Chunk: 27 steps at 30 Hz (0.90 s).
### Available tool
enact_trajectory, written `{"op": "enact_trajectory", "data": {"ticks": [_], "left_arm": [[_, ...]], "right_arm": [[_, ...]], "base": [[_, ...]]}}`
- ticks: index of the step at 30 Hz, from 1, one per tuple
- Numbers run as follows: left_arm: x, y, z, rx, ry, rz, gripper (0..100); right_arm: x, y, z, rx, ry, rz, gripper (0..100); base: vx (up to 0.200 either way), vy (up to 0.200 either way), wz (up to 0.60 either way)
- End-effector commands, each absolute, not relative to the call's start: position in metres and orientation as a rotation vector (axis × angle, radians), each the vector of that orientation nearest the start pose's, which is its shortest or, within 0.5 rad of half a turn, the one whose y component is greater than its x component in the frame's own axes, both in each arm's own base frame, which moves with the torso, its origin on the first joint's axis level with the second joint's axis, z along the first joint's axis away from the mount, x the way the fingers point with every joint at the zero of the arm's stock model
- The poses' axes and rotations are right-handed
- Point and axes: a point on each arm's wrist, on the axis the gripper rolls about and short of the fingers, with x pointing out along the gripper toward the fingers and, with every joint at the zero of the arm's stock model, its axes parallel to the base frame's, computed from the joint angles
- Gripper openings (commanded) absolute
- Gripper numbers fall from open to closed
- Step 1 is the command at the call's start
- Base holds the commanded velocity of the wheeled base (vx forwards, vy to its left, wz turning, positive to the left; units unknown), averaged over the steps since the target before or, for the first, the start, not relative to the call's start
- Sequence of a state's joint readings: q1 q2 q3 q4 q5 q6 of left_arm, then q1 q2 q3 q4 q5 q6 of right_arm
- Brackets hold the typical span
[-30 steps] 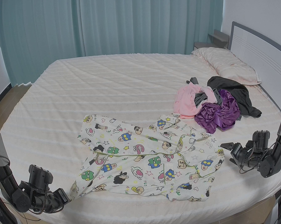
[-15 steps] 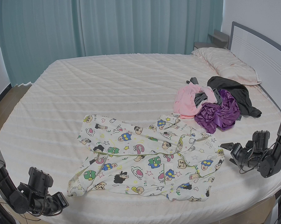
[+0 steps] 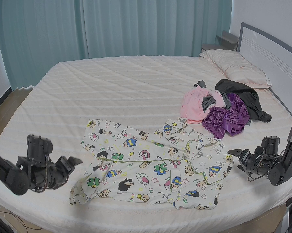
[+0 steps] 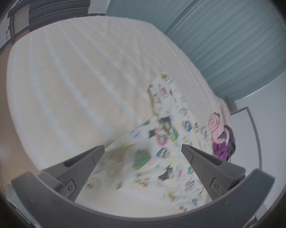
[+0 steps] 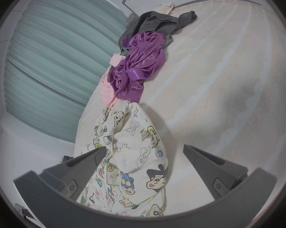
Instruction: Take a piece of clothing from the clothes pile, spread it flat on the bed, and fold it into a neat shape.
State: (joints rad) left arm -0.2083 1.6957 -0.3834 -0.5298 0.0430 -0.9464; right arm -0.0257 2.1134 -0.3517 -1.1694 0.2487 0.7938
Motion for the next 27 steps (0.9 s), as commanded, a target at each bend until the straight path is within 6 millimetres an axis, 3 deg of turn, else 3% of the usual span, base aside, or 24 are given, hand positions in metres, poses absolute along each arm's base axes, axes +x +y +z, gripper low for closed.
{"op": "enact_trajectory", "data": {"ticks": [1,4,9,21,27], "left_arm": [[0.304,-0.061,0.069,-0.845,0.775,0.240,100],[0.336,-0.068,0.055,-0.841,0.793,0.249,100],[0.360,-0.075,0.041,-0.837,0.817,0.258,100],[0.360,-0.073,0.034,-0.831,0.835,0.272,100],[0.374,-0.077,0.030,-0.837,0.815,0.259,100]], "right_arm": [[0.276,0.003,0.013,0.841,0.634,-0.009,100],[0.275,0.003,0.013,0.840,0.634,-0.005,100],[0.274,0.004,0.013,0.840,0.636,-0.004,100],[0.274,0.004,0.014,0.839,0.635,-0.002,100],[0.274,0.004,0.013,0.840,0.634,-0.004,100]], "base": [[0.000,0.000,0.00],[0.000,0.000,0.00],[0.000,0.000,0.00],[0.000,0.000,0.00],[0.000,0.000,0.00]]}}
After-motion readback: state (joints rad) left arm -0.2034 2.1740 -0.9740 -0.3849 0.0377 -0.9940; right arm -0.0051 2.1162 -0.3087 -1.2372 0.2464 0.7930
